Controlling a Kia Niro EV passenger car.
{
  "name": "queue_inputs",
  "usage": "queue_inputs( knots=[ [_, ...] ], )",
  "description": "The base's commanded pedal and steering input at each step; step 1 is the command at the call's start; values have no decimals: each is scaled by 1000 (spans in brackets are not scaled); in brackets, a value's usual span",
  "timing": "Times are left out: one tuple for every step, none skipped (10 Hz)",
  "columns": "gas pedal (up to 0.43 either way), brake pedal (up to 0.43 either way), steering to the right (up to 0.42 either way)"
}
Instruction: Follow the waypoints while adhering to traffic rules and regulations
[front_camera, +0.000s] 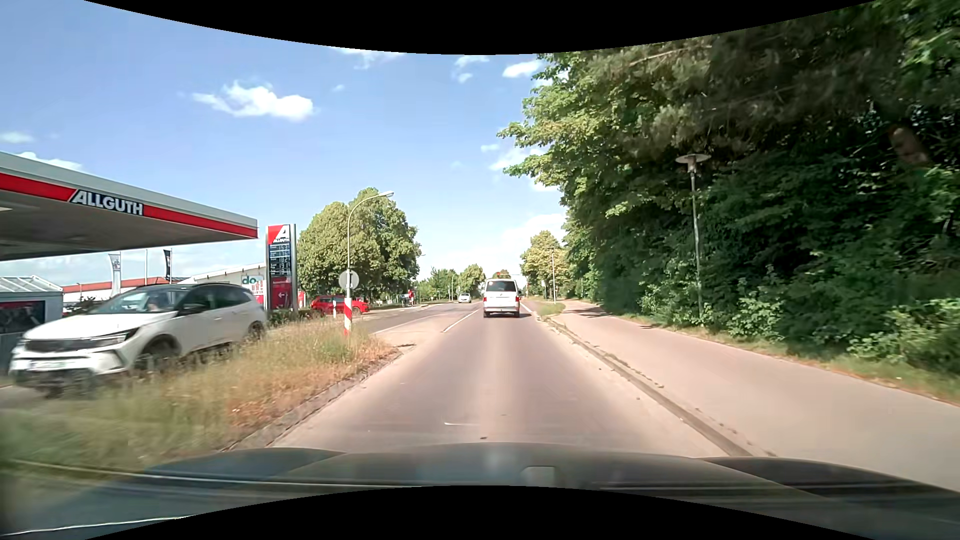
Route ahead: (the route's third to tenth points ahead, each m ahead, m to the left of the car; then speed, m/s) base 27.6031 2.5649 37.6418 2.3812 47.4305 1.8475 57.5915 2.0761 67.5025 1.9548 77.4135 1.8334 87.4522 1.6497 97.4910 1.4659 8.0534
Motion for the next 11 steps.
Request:
queue_inputs(
  knots=[
    [0, 6, -2],
    [0, 6, -1],
    [0, 6, -1],
    [0, 6, -2],
    [150, 6, -1],
    [157, 6, -1],
    [228, 6, -1],
    [358, 6, -1],
    [358, 6, -1],
    [358, 6, -2],
    [358, 6, -2]
  ],
)
